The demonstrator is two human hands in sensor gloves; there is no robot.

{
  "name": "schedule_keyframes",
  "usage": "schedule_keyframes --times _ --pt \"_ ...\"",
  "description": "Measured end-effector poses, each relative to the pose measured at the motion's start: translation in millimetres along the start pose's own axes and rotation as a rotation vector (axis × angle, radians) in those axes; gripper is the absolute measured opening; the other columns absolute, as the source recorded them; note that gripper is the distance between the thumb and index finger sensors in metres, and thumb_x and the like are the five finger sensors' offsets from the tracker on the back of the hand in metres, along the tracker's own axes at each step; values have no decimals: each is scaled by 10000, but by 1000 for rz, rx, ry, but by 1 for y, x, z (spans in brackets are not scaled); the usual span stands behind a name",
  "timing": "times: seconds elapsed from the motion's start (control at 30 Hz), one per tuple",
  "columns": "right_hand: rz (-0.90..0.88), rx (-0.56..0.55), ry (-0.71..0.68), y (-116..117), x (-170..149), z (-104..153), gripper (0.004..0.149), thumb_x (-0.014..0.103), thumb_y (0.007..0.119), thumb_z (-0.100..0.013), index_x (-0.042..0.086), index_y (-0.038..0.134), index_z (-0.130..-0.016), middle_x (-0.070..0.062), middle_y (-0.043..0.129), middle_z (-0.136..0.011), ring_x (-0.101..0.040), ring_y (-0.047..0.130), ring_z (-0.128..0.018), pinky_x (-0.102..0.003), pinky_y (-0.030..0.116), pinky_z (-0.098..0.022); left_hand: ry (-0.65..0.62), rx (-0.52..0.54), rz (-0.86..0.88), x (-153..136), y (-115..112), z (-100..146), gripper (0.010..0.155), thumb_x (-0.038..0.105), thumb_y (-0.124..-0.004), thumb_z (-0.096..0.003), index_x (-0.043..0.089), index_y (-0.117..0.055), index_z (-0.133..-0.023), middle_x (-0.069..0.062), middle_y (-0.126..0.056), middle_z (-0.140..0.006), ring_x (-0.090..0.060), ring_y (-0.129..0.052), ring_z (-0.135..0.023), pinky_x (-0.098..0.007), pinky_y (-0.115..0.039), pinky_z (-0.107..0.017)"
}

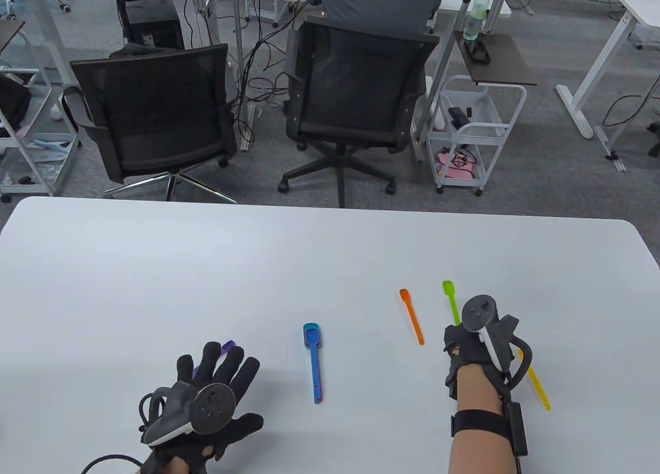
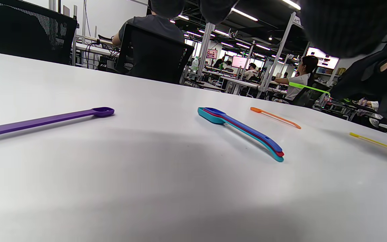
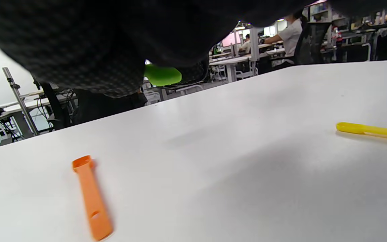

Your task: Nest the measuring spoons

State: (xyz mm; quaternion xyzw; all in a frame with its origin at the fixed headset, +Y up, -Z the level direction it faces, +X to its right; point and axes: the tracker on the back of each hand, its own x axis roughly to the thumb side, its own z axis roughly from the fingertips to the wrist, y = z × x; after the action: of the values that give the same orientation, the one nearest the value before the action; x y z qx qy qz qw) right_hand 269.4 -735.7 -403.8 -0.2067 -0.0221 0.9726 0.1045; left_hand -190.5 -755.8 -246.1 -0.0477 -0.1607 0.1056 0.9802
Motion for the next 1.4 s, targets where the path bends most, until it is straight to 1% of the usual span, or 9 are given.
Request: schedule_keyframes --times 0.23,0.33,0.5,0.67,0.9,1.03,1.2,1.4 --pt "-24 -4 5 -4 23 50 568 477 969 -366 47 908 -732 121 969 -289 -29 843 4 -330 859 7 22 -12 -36 0 -1 0 1023 724 -798 -398 263 -380 -1210 -138 -299 -1295 -566 -169 -1185 -836 -177 -696" --pt "-30 -2 -3 -2 37 71 567 479 970 -366 44 911 -726 122 971 -287 -26 845 7 -328 860 11 36 -26 -24 -4 -3 -2 1023 722 -800 -400 258 -382 -1210 -143 -299 -1293 -569 -168 -1182 -837 -171 -692" --pt "-31 17 -26 11 63 99 563 482 969 -367 42 916 -715 124 975 -282 -21 848 14 -325 862 19 52 -34 -25 -8 -4 -2 1020 720 -800 -400 258 -386 -1209 -146 -301 -1292 -569 -170 -1181 -836 -170 -690" --pt "-35 33 -61 27 91 122 562 486 966 -369 41 917 -709 127 976 -279 -17 851 18 -321 864 22 57 -35 -17 -9 -2 -2 1018 718 -800 -403 254 -389 -1210 -146 -301 -1292 -573 -170 -1179 -837 -169 -689" --pt "-33 55 -108 46 123 144 560 493 961 -370 45 918 -703 133 976 -276 -10 853 22 -316 867 28 66 -38 -11 -10 -1 -1 1010 717 -798 -411 252 -392 -1211 -149 -308 -1291 -577 -179 -1177 -836 -173 -690" --pt "-39 71 -133 59 139 156 558 497 956 -373 49 917 -703 136 976 -276 -7 854 22 -314 868 27 117 -54 -42 -13 -1 -1 1014 726 -794 -414 246 -394 -1213 -158 -317 -1289 -583 -204 -1176 -838 -184 -687" --pt "-23 79 -163 72 152 167 555 499 953 -374 52 917 -700 139 976 -275 -5 856 23 -312 869 26 132 -54 -26 -18 -1 0 1013 723 -796 -415 241 -398 -1213 -163 -322 -1288 -587 -208 -1174 -839 -183 -683" --pt "-4 88 -185 83 159 175 554 505 948 -374 58 917 -699 142 975 -274 -4 857 22 -311 871 24 133 -53 -23 -18 0 0 1011 722 -796 -416 239 -402 -1213 -162 -323 -1287 -587 -211 -1173 -838 -185 -683"
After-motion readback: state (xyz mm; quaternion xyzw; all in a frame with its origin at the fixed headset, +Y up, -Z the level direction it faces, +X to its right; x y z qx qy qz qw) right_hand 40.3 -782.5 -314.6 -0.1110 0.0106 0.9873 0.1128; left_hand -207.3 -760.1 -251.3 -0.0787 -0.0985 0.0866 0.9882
